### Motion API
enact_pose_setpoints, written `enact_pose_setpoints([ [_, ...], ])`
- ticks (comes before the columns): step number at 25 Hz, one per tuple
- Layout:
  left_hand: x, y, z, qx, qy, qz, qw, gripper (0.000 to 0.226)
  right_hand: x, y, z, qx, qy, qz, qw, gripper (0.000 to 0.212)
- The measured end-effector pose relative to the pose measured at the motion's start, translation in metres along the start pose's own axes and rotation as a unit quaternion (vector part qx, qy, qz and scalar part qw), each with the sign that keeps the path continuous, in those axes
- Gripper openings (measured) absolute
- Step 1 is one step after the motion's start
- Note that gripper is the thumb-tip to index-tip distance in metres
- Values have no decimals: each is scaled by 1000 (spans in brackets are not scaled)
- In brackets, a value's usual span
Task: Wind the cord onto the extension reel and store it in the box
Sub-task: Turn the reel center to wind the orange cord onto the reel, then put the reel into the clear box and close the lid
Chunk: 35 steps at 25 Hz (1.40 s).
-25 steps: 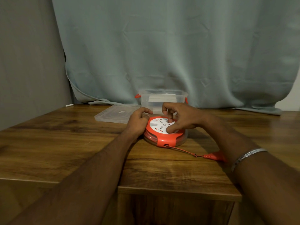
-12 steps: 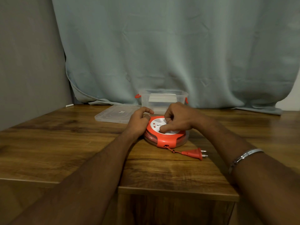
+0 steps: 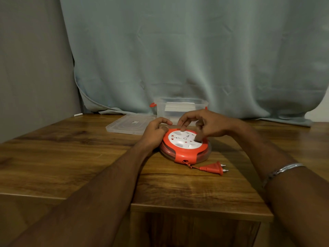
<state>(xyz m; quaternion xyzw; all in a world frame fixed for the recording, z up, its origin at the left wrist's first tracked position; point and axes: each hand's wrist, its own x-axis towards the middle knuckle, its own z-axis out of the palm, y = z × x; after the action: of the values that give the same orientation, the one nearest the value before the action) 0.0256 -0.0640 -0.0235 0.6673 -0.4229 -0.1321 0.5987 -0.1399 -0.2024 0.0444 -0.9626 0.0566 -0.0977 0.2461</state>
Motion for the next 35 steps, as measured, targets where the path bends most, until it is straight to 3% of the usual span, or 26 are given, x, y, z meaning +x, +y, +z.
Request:
enact_pose_setpoints([
  [4,-2,2,-3,-63,-39,-11,997,15,7,6,0,47,-70,-11,996,91],
  [9,1,-1,-6,-79,-48,-28,995,23,7,5,3,56,-93,-3,994,100],
  [17,2,-3,-8,-86,12,-34,996,22,2,-3,14,-12,22,37,999,77],
  [23,3,-3,-4,-63,36,-26,997,22,10,-14,28,-128,85,31,988,34],
  [28,5,-5,-3,-38,67,-23,997,22,13,-20,38,-155,109,78,979,45],
  [35,9,-10,0,-8,102,-17,995,25,31,-45,68,-238,236,184,924,55],
])
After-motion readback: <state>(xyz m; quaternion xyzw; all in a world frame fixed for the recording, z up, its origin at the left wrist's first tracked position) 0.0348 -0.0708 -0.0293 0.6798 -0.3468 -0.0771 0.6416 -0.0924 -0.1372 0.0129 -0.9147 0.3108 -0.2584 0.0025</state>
